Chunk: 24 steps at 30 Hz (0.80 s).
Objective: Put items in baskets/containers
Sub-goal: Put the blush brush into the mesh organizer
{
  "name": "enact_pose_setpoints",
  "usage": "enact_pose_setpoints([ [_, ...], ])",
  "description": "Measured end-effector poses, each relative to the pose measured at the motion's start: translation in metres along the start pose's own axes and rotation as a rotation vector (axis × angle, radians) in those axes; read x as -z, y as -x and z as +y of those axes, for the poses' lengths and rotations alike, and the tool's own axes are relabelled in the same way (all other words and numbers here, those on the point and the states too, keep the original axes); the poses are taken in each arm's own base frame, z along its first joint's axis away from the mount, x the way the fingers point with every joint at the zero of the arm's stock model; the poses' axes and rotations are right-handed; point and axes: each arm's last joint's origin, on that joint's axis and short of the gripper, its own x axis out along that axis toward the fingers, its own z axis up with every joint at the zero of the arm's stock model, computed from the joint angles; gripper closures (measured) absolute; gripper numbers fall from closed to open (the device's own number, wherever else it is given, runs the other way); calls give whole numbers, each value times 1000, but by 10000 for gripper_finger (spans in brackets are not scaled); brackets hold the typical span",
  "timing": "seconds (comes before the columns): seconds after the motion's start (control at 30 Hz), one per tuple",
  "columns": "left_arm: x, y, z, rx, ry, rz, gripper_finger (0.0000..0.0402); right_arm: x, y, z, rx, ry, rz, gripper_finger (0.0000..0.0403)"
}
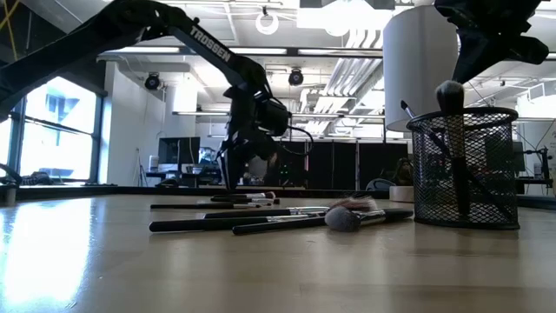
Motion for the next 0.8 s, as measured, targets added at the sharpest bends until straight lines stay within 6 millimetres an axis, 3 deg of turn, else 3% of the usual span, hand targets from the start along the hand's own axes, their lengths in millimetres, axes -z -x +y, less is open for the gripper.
enact_pose_setpoints([
  [0.23,-3,-2,-11,-62,-9,-4,318,0,0,1,-7,-4,0,402],
  [0.43,-6,-12,-7,-73,4,9,318,0,0,2,-15,-9,-2,402],
  [0.8,-3,-10,-8,-54,-29,40,318,0,0,2,-18,-10,6,401],
])
